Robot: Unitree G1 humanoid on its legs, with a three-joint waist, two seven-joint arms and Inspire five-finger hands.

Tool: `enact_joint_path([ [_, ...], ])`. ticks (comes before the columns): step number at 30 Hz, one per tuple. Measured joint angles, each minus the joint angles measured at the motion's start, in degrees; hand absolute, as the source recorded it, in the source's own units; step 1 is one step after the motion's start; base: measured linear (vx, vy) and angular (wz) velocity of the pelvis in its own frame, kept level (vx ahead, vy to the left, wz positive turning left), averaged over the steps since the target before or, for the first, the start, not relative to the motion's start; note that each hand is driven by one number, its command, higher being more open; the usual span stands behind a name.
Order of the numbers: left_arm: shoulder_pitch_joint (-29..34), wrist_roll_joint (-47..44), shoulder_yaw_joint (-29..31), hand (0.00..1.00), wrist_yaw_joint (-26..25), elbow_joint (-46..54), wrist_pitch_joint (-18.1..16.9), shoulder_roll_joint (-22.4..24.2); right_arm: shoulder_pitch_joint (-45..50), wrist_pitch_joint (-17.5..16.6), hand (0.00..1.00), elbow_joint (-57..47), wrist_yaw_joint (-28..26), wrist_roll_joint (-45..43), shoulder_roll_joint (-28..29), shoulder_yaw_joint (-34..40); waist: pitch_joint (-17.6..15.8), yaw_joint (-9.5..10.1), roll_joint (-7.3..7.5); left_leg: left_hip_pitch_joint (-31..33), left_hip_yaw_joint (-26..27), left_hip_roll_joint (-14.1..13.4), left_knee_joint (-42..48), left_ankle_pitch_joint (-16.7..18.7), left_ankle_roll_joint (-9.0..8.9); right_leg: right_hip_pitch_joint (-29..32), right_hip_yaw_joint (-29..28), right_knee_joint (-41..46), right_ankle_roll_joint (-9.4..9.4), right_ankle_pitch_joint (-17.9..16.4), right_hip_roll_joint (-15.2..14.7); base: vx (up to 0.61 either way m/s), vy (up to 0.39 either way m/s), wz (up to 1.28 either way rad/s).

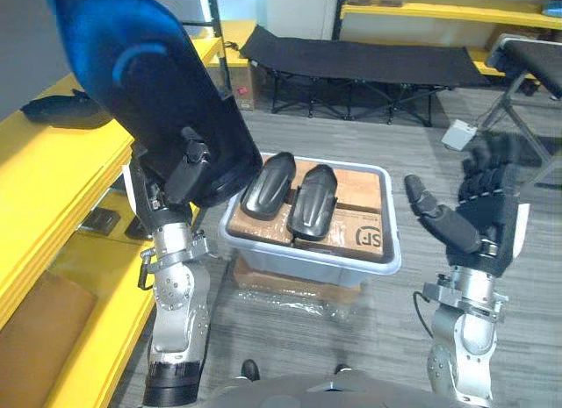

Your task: Walk over and take three plastic housings, then place them on the shelf

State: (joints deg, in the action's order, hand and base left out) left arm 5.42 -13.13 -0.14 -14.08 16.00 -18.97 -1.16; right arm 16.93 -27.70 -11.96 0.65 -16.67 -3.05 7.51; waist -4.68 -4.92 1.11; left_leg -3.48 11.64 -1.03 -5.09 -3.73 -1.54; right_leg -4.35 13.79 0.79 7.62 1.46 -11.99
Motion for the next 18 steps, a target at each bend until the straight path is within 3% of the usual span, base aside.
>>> enact_joint_path([
  [3, 2.5, -1.1, -1.7, 0.00, 2.6, 0.0, -0.1, 0.2, 3.0, 4.8, 1.00, 0.5, -3.1, -0.8, 1.3, -0.3, -0.1, -0.20, -0.29, 0.0, 0.6, -0.1, 0.0, 0.1, 0.07, 0.3, -0.2, 0.0, 0.13, 0.1, 0.0, 0.03, 0.003, -0.11],
  [10, 9.1, -3.0, 0.9, 0.00, 2.3, 0.0, 0.3, 0.7, 3.4, 8.8, 1.00, 4.9, -7.3, -6.5, 1.4, -0.7, -0.6, 0.62, -1.23, 1.1, -2.5, 0.2, 0.0, 0.0, 0.12, -0.5, 2.6, -0.5, 0.16, 0.0, -0.1, 0.01, -0.004, 0.17],
  [15, 12.3, -3.0, 6.2, 0.00, 0.9, 2.9, 1.8, 1.5, 0.8, 10.8, 1.00, 9.1, -9.9, -3.8, 0.4, -4.8, -0.8, 3.84, -1.45, 2.3, -8.2, 0.8, 0.0, -1.0, -0.09, -2.9, 8.6, -0.9, 0.16, -0.4, -0.3, 0.00, -0.017, 0.62],
  [18, 15.5, -3.0, 10.1, 0.00, 1.7, 5.1, 1.9, 1.8, -3.5, 10.9, 1.00, 11.7, -10.1, -1.7, -1.5, -8.8, -1.0, 6.87, -1.43, 2.6, -11.5, 1.2, 0.0, -1.8, -0.16, -4.8, 12.2, -0.9, 0.03, -0.9, -0.2, -0.02, -0.016, 0.60],
])
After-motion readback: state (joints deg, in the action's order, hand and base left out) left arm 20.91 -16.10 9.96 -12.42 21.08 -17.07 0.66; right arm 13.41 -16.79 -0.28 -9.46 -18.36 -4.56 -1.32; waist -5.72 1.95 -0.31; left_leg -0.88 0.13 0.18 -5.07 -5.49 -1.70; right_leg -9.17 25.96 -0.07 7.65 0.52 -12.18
